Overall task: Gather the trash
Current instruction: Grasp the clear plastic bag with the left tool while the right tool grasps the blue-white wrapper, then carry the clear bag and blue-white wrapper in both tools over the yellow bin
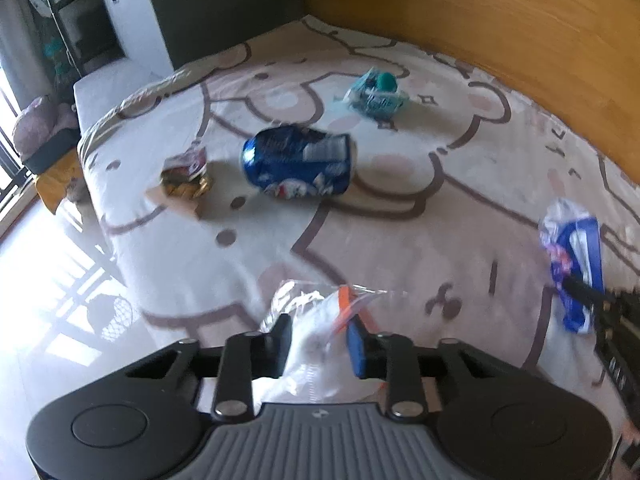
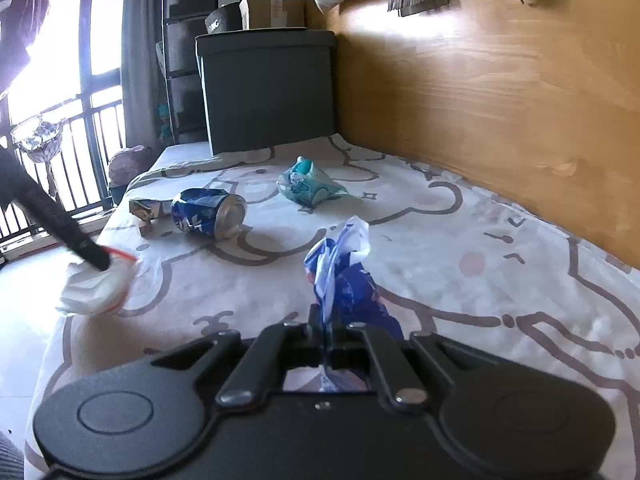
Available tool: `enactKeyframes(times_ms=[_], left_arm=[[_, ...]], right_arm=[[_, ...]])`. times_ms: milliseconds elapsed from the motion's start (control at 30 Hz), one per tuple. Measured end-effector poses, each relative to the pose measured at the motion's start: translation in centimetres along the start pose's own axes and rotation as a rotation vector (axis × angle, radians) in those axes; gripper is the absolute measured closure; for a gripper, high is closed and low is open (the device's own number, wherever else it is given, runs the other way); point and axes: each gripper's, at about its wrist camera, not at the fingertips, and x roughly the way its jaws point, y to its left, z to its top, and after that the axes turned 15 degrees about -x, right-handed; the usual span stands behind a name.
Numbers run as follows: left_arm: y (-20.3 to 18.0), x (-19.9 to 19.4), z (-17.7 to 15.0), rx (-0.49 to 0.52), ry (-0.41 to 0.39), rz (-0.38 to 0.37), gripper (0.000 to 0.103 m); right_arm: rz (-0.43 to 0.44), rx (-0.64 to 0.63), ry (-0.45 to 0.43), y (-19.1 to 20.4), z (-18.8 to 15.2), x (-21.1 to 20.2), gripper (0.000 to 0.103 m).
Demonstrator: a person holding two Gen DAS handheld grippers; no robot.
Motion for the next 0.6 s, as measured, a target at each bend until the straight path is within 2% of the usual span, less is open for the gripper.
enactKeyframes(times_ms=[33,167,333,600], left_arm=[[0.4,-0.1,-0.3,0.007,0.004,0.000,0.079],[1.9,-0.4,-1.8,0.050,0.008,-0.001,0.082],[3.3,-1.5,-3.2,0.101,-0.062,-0.039,0.089],[4.5,-4.4,-3.2,0.033,-0.176,-0.143,0.095]], right_arm=[[-0.001,-0.005,0.001,0.1,0.0,0.0,0.101],[-0.006,-0.015,0.004,0.4,0.1,0.0,0.101],[-0.017,-0.026,0.013,0.8,0.3,-0.1,0.101],[0.008,-0.027,0.013,1.7,2.3,-1.3,0.101]])
